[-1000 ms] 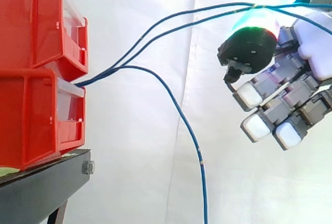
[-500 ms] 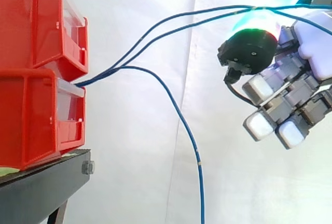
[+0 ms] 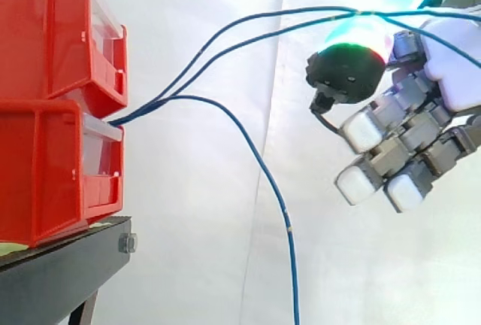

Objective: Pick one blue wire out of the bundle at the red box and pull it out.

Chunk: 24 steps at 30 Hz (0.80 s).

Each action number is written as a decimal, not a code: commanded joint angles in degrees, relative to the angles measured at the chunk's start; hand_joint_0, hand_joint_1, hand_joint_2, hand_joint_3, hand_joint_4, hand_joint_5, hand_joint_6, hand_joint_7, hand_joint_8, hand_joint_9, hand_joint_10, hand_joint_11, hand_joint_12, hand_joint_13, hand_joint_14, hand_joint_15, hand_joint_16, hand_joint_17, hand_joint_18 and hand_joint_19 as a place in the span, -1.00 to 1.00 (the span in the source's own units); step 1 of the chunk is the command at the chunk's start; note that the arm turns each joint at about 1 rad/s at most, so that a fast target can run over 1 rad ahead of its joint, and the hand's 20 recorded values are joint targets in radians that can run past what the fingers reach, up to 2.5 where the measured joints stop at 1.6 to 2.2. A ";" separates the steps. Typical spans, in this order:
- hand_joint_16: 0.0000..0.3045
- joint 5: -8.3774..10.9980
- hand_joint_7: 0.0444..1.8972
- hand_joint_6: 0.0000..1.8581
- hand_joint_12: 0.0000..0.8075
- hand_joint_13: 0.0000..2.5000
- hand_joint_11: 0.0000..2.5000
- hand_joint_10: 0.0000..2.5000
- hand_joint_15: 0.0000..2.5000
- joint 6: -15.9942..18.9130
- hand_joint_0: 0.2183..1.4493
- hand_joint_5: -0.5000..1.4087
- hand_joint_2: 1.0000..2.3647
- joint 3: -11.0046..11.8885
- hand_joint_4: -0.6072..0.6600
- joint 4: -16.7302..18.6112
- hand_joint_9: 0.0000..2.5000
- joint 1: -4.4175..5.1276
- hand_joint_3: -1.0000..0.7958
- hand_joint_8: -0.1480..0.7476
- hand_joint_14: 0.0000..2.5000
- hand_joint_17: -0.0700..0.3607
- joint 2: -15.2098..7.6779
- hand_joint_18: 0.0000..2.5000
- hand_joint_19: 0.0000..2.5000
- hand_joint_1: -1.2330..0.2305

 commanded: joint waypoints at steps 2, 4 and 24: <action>-0.57 3.24 0.30 -0.03 0.13 -0.60 -0.88 -1.00 -0.78 -8.33 -0.51 -0.57 -0.51 0.06 -0.51 0.58 -0.41 0.26 0.14 -0.06 -0.99 0.01 -0.01 -0.56 -0.68 -0.41; -0.57 3.42 0.31 -0.03 0.12 -0.62 -0.93 -1.00 -0.79 -10.79 -0.52 -0.57 -0.47 -0.03 -0.51 0.58 -0.47 0.35 0.14 -0.08 -0.99 0.01 -0.01 -0.59 -0.70 -0.41; -0.57 3.24 0.37 -0.05 0.10 -0.70 -1.00 -1.00 -0.86 -18.26 -0.50 -0.57 -0.59 -0.03 -0.48 1.98 -0.60 0.35 0.14 -0.10 -1.00 0.00 -0.09 -0.64 -0.76 -0.49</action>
